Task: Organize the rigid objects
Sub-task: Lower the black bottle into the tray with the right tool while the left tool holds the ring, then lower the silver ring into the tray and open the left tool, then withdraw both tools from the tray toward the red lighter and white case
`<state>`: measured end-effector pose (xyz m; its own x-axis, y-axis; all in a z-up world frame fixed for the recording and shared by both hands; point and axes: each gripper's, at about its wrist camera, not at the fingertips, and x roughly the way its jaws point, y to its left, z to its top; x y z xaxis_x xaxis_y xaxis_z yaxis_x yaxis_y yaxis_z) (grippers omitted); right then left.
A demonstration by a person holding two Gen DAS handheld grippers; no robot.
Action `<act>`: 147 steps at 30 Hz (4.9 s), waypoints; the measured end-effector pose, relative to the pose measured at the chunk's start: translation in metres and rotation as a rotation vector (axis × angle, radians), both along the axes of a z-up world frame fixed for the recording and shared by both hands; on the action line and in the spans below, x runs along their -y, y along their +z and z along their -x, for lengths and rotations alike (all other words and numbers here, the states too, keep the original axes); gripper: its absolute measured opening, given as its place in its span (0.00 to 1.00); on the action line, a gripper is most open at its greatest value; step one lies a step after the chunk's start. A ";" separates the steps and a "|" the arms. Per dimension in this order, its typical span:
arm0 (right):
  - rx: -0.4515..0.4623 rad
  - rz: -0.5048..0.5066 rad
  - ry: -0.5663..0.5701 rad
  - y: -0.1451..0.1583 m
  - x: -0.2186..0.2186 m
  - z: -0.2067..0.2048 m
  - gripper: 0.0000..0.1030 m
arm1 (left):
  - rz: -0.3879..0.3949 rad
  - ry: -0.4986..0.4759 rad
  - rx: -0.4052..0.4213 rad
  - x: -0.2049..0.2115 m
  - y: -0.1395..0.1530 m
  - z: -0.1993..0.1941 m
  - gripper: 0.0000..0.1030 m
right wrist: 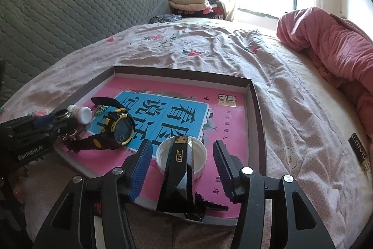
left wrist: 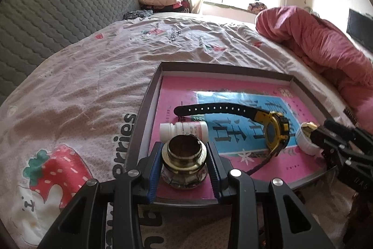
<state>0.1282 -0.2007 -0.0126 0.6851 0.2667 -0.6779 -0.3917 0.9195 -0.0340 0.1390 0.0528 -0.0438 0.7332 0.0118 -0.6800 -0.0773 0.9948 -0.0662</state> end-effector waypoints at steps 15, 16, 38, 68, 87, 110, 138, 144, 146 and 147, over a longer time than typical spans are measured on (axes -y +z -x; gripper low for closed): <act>-0.014 -0.024 -0.049 -0.002 0.011 -0.005 0.60 | -0.035 -0.014 -0.021 0.006 -0.002 -0.002 0.36; -0.014 -0.024 -0.048 -0.002 0.011 -0.005 0.60 | -0.035 -0.014 -0.021 0.006 -0.002 -0.001 0.36; -0.010 -0.018 -0.046 -0.003 0.008 -0.005 0.68 | -0.026 -0.033 -0.015 0.010 -0.001 -0.002 0.43; 0.012 -0.008 -0.045 0.000 0.010 -0.001 0.71 | 0.001 -0.038 0.015 0.008 0.010 0.004 0.49; 0.041 0.001 -0.038 0.008 0.009 0.006 0.72 | -0.005 -0.024 0.023 0.003 0.017 0.011 0.49; 0.088 0.010 0.009 0.025 0.001 0.049 0.74 | -0.035 -0.016 0.062 0.007 0.032 0.043 0.49; 0.030 0.018 0.063 0.032 -0.008 0.109 0.74 | -0.052 -0.110 0.028 0.032 0.045 0.090 0.49; -0.025 0.009 0.051 0.026 -0.008 0.117 0.74 | -0.017 -0.103 0.002 0.026 0.045 0.097 0.49; -0.041 0.007 0.037 0.024 -0.008 0.119 0.74 | -0.017 -0.097 -0.011 0.025 0.043 0.099 0.49; -0.049 0.001 0.034 0.024 -0.007 0.120 0.74 | -0.015 -0.097 -0.015 0.024 0.043 0.100 0.49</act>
<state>0.0085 -0.1936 0.0112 0.6418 0.2885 -0.7105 -0.4236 0.9057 -0.0148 0.0390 0.0289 -0.0008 0.7208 -0.0486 -0.6914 0.0189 0.9985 -0.0504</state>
